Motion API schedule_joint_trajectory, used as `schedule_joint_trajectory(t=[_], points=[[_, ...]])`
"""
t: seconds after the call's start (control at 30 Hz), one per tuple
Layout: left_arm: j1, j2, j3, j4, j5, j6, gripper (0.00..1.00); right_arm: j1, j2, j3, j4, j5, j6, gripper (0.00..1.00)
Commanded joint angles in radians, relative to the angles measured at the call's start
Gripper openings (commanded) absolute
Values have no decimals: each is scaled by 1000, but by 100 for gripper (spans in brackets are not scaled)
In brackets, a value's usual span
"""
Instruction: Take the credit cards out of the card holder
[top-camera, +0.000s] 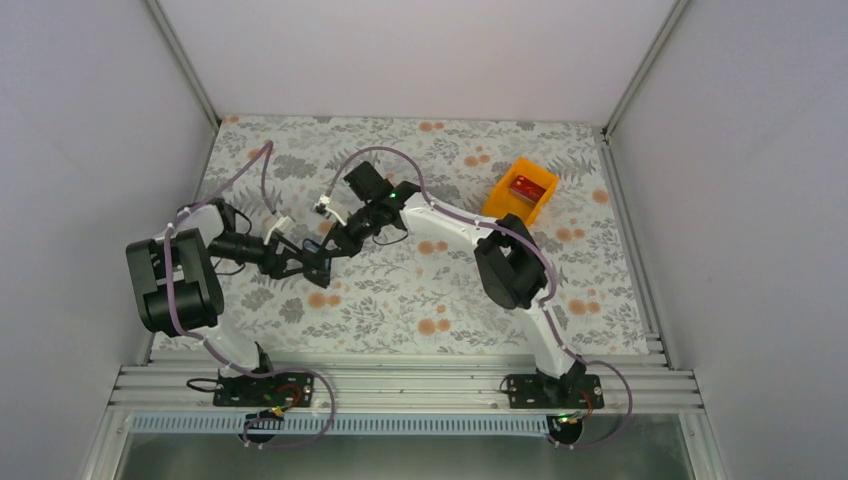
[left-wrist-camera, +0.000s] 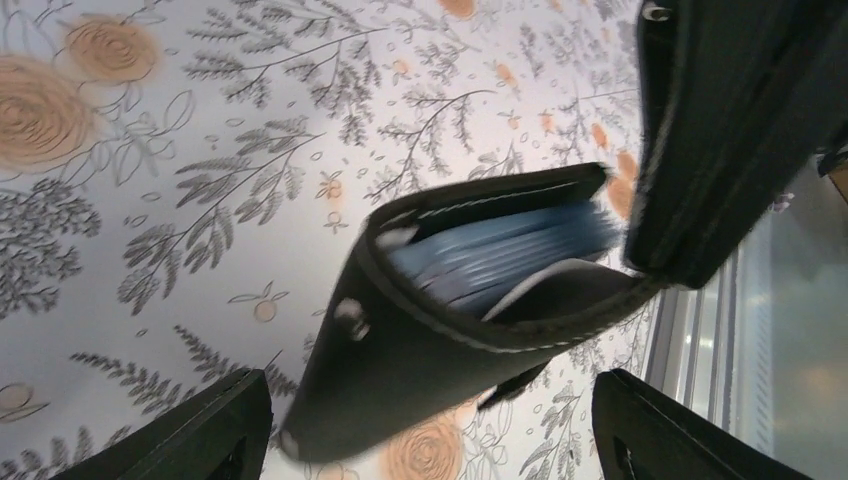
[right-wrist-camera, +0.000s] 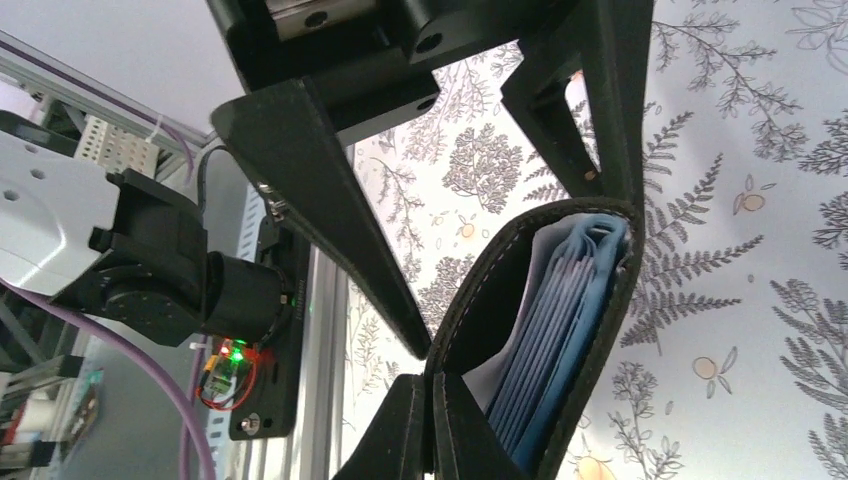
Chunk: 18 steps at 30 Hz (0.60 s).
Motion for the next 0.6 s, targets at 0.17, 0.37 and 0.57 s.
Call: schedule_joint_trajectory(t=[0.17, 0.37, 0.57], points=[[0, 6, 11, 25, 151, 222, 79, -2, -21, 12, -70, 62, -150, 4], [-2, 20, 62, -110, 155, 487, 78, -1, -84, 6, -124, 105, -231, 4], [-14, -8, 160, -197, 166, 546, 79, -3, -192, -19, -134, 174, -281, 4]])
